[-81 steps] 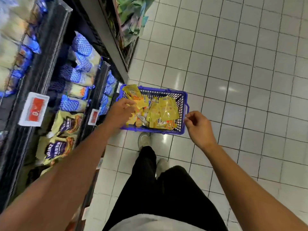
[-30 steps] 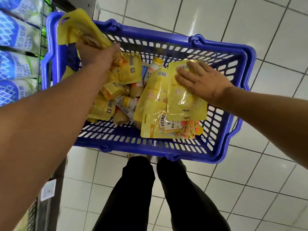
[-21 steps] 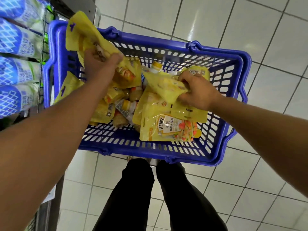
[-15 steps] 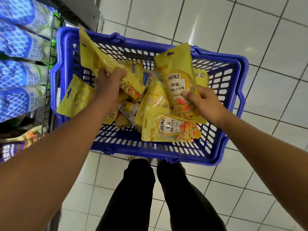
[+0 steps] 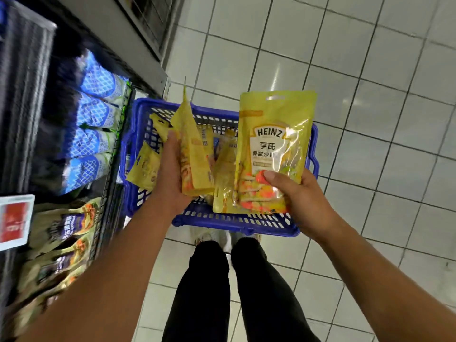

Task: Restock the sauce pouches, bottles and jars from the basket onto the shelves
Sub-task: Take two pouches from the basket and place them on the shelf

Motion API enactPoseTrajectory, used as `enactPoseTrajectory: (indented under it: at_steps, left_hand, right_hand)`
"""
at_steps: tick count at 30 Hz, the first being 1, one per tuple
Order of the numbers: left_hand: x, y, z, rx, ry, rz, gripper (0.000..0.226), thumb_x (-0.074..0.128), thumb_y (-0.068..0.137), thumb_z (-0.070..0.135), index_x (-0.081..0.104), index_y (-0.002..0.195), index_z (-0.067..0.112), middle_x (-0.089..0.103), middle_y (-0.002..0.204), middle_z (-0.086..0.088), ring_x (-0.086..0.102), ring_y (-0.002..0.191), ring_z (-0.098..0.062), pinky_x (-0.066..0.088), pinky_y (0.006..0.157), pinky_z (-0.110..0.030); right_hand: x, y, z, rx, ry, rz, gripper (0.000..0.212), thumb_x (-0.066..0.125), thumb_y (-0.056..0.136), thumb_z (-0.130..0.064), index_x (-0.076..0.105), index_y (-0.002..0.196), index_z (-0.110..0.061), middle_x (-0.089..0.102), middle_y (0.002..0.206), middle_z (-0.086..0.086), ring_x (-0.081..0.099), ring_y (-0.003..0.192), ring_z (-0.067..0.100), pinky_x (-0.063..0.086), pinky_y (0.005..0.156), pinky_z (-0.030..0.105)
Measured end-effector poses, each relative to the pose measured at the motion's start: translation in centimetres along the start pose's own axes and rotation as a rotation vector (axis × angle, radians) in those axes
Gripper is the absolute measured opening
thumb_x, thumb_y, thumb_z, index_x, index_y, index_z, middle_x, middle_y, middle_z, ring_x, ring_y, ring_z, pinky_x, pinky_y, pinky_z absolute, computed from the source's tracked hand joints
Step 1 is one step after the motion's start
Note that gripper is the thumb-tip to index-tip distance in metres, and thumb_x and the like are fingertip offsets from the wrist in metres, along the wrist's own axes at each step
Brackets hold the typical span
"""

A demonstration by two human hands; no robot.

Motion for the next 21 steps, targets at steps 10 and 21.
enactPoseTrajectory:
  at_steps: [10,21]
  left_hand:
    - [5.1,-12.9,7.8,0.163,0.116,-0.045,0.034,0.047,0.1,0.028,0.057,0.132,0.024,0.068,0.094,-0.002,0.067,0.075,-0.016,0.058,0.068,-0.03]
    - [7.9,-30.3,11.5,0.286,0.079,-0.236,0.012,0.062,0.093,0.022,0.064,0.101,0.014,0.061,0.056,0.008,0.053,0.041,0.001,0.04,0.035,-0.012]
  right_hand:
    - [5.9,-12.4,-11.4,-0.106,0.113,-0.025,0.044,0.072,0.081,-0.02,0.065,0.124,-0.015,0.075,0.115,0.007,0.072,0.105,0.027,0.06,0.079,0.037]
    - [9.0,-25.5,-20.5,-0.192,0.147,-0.113,0.047,0.068,0.083,-0.015,0.063,0.128,-0.004,0.071,0.122,0.017,0.069,0.11,0.035,0.059,0.083,0.039]
Point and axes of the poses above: each hand's wrist, its own y-axis towards the middle knuckle, its own x-axis out of the palm, z = x × y, the point moved 2 cm from there along y, towards the middle knuckle
